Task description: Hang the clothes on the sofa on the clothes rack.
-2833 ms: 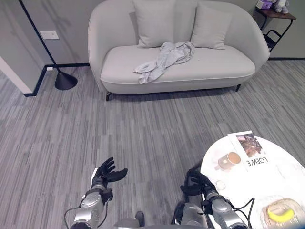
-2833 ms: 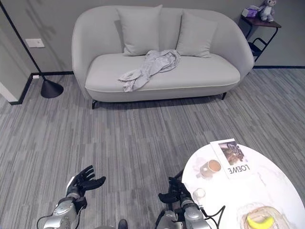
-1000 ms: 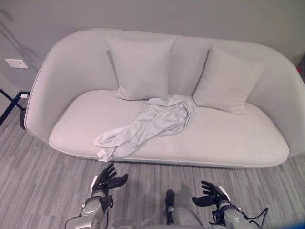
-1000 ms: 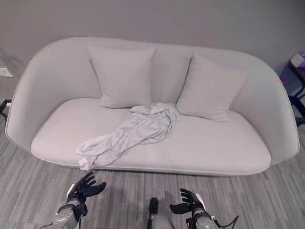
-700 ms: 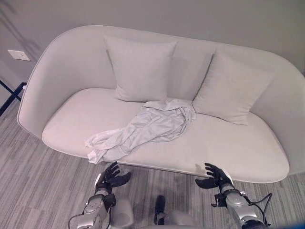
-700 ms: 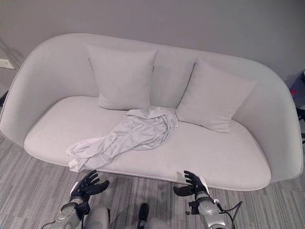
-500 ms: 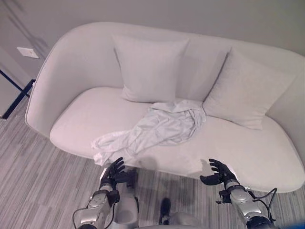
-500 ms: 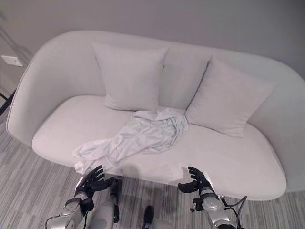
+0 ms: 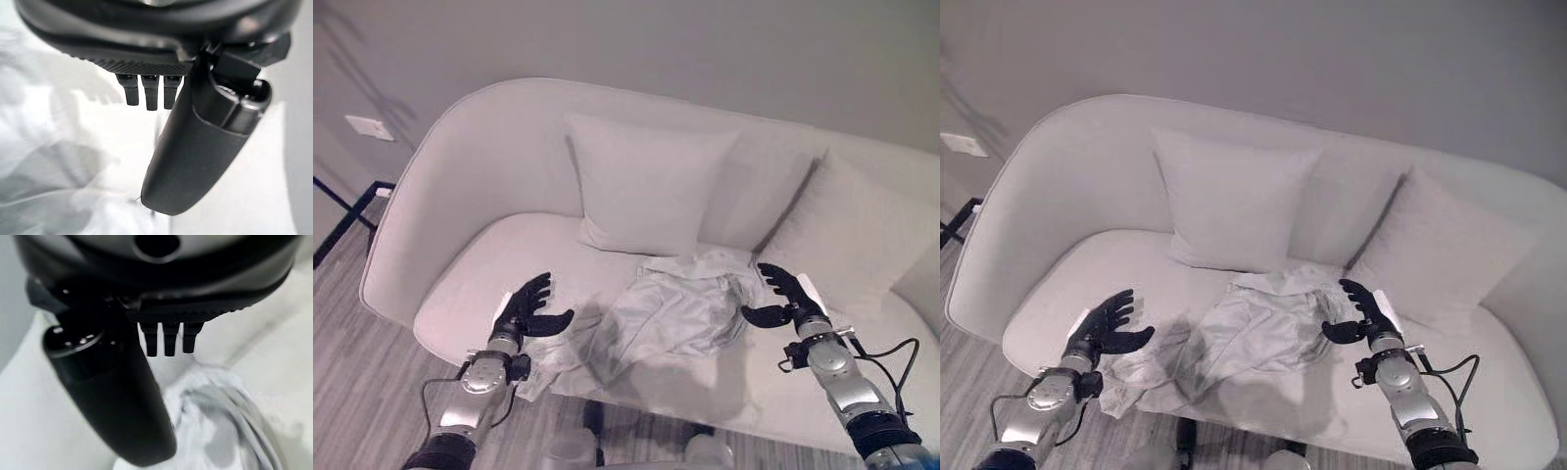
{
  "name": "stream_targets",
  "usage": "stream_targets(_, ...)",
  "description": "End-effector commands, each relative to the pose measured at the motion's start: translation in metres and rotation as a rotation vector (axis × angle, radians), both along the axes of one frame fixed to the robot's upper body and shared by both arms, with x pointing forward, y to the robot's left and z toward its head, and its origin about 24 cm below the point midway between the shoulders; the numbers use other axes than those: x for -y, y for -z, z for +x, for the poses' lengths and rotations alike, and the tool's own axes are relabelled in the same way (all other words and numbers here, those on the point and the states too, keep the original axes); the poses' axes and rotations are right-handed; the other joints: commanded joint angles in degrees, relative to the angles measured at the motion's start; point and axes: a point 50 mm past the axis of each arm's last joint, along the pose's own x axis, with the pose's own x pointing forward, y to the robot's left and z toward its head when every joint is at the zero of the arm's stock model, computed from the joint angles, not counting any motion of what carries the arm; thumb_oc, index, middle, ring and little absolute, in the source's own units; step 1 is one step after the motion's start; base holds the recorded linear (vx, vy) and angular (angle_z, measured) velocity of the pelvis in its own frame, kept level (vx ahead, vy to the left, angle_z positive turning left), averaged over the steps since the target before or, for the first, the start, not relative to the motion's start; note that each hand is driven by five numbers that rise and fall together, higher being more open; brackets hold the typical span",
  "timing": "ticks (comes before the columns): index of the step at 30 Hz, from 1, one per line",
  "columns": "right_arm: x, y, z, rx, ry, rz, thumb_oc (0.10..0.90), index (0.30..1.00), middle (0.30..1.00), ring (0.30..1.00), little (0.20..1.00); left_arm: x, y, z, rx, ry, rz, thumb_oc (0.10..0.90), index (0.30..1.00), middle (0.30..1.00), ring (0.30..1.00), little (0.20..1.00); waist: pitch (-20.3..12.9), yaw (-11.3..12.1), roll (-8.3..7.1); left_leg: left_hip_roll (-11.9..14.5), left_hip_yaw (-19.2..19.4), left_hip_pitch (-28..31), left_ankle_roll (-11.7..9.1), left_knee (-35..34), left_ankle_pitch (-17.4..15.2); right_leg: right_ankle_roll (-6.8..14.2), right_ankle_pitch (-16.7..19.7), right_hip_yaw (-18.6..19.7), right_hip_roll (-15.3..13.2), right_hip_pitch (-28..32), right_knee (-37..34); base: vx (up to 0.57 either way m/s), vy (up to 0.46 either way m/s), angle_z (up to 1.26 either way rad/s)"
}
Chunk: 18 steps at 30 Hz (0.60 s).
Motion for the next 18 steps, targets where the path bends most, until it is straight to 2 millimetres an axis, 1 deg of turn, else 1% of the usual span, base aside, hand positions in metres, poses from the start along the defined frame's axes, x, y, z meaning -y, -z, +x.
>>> stream_targets(1,0.043,-0.078,0.034,0.238,0.085,-0.182,0.8,0.9,0.9,0.9,0.9,0.048,-0.033,0.023,0.215,0.167,-0.071,0.8,0.9,0.9,0.9,0.9,0.2,-0.53,2.53,7.99,0.08,-2.2,-3.86,0.36,-2.48,-1.9,-2.83,-3.19,2.78,3.59,0.57,0.0,-0.161,0.39)
stream_targets(2,0.051,-0.086,0.043,0.244,0.124,-0.203,0.8,0.9,0.9,0.9,0.9,0.053,-0.044,0.025,0.262,0.2,-0.073,0.8,0.9,0.9,0.9,0.9,0.84,-0.31,3.27,8.95,-0.61,-3.47,-4.55,0.36,-1.92,-2.25,-3.48,-4.2,3.59,2.82,0.57,-0.03,-0.128,0.19)
stream_targets(3,0.053,-0.088,0.045,0.233,0.13,-0.212,0.8,0.9,0.9,0.9,0.9,0.053,-0.048,0.025,0.276,0.207,-0.061,0.8,0.9,0.9,0.9,0.9,1.27,-0.22,3.62,9.4,-0.93,-4.04,-4.8,0.36,-1.74,-2.45,-3.77,-4.69,3.91,2.5,0.57,-0.05,-0.157,0.1)
stream_targets(4,0.054,-0.093,0.051,0.248,0.15,-0.201,0.8,0.9,0.9,0.9,0.9,0.058,-0.052,0.026,0.293,0.221,-0.076,0.8,0.9,0.9,0.9,0.9,2.04,-0.03,3.94,9.59,-1.16,-4.67,-5.01,0.36,-1.55,-2.57,-3.9,-4.79,4.17,1.99,0.57,-0.03,-0.074,0.03)
stream_targets(5,0.053,-0.094,0.053,0.25,0.148,-0.202,0.8,0.9,0.9,0.9,0.9,0.058,-0.052,0.026,0.295,0.218,-0.077,0.8,0.9,0.9,0.9,0.9,2.06,-0.19,4.0,9.65,-1.18,-4.77,-5.03,0.36,-1.53,-2.61,-3.88,-4.8,4.23,1.91,0.57,-0.09,-0.07,0.0)
stream_targets(6,0.052,-0.102,0.065,0.249,0.157,-0.201,0.8,0.9,0.9,0.9,0.9,0.064,-0.057,0.026,0.312,0.241,-0.107,0.8,0.9,0.9,0.9,0.9,3.79,0.16,4.68,10.02,-1.46,-6.24,-5.34,0.36,-1.0,-2.81,-3.94,-4.67,4.54,0.63,0.57,-0.09,-0.051,-0.04)
stream_targets(9,0.044,-0.125,0.087,0.308,0.165,-0.168,0.8,0.9,0.9,0.9,0.9,0.072,-0.066,0.029,0.35,0.241,-0.172,0.8,0.9,0.9,0.9,0.9,6.42,0.29,5.98,10.08,-1.73,-9.29,-5.62,0.36,0.05,-3.05,-3.38,-4.17,4.72,-2.44,0.57,-0.13,-0.024,-0.12)
stream_targets(12,0.041,-0.14,0.099,0.339,0.191,-0.169,0.8,0.9,0.9,0.9,0.9,0.077,-0.061,0.029,0.328,0.21,-0.23,0.8,0.9,0.9,0.9,0.9,7.97,0.68,7.32,9.83,-2.18,-11.4,-5.69,0.36,0.84,-3.36,-3.04,-3.94,4.66,-4.46,0.57,-0.06,0.01,0.02)
stream_targets(13,0.045,-0.142,0.1,0.332,0.213,-0.164,0.8,0.9,0.9,0.9,0.9,0.078,-0.06,0.03,0.326,0.21,-0.233,0.8,0.9,0.9,0.9,0.9,8.37,0.83,7.65,9.65,-2.39,-12.1,-5.68,0.36,1.0,-3.38,-2.91,-3.91,4.6,-5.01,0.57,-0.04,0.017,0.06)
stream_targets(15,0.052,-0.157,0.105,0.356,0.271,-0.169,0.8,0.9,0.9,0.9,0.9,0.079,-0.059,0.03,0.324,0.214,-0.213,0.8,0.9,0.9,0.9,0.9,9.48,1.47,8.58,9.24,-2.75,-13.78,-5.73,0.36,1.52,-3.33,-2.53,-3.84,4.27,-6.52,0.57,-0.06,0.026,0.14)
stream_targets(18,0.054,-0.163,0.108,0.371,0.312,-0.149,0.8,0.9,0.9,0.9,0.9,0.08,-0.061,0.031,0.332,0.214,-0.201,0.8,0.9,0.9,0.9,0.9,10.32,1.8,9.58,8.84,-2.58,-15.22,-5.78,0.36,1.83,-3.25,-2.05,-3.76,3.93,-7.98,0.57,-0.02,0.04,0.13)
